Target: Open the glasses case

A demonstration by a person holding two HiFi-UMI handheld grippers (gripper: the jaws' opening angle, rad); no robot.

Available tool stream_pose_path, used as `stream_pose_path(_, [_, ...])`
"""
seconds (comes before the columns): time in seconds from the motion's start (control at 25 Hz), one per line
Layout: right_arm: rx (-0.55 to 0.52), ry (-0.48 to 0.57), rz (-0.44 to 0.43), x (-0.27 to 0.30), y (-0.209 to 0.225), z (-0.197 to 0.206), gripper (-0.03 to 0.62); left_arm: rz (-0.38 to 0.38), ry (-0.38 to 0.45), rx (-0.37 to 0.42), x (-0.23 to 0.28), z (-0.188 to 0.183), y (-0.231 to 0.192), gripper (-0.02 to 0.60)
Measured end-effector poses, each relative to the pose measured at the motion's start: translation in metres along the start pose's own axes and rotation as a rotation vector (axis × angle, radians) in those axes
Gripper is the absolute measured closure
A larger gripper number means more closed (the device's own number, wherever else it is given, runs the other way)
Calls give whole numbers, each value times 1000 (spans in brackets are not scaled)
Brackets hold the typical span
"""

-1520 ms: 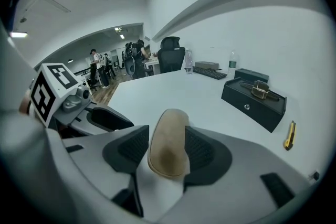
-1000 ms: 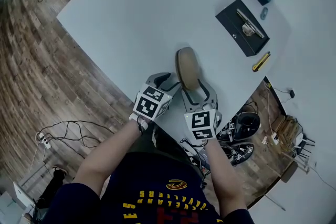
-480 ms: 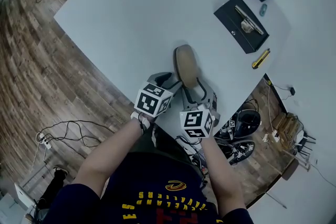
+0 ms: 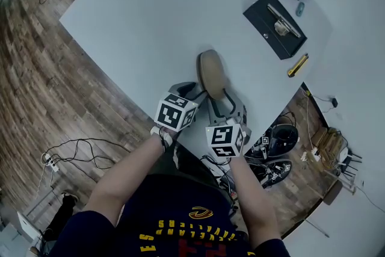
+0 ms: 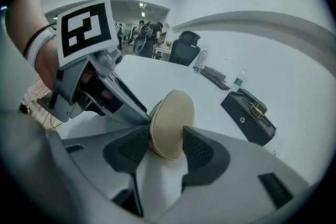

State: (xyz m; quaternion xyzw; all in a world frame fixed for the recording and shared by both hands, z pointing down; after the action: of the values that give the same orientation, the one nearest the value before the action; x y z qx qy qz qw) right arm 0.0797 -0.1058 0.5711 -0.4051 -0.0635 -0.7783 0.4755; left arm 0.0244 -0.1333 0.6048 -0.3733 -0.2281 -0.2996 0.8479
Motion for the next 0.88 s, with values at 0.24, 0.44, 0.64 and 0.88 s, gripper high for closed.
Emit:
stream_pose_path(0.24, [32,18,9,-5,2,-1,402,-2,-13,5,2,2,-1,385])
stream_pose_path(0.44, [58,29,14,-10,5,-3,428,-2,-20,6,2,2,-1,385])
stream_pose_path(0.64, [83,45,22,-15,11,-4,453,-4,-27,13,4,2,-1,386])
stream_pose_path(0.88, [115,67,42,-21,19,-4,478,-6,-26,14,4,2,-1,385])
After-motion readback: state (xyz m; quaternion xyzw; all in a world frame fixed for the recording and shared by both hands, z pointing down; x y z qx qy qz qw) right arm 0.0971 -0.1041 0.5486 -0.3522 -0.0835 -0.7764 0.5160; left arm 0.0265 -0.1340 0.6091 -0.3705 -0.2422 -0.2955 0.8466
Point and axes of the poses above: the fingertips, and each gripper's own axes: x forward along the fingers, y to its right, z out of its underside, the point moved 2 cm from there along -x, backward along the fingers
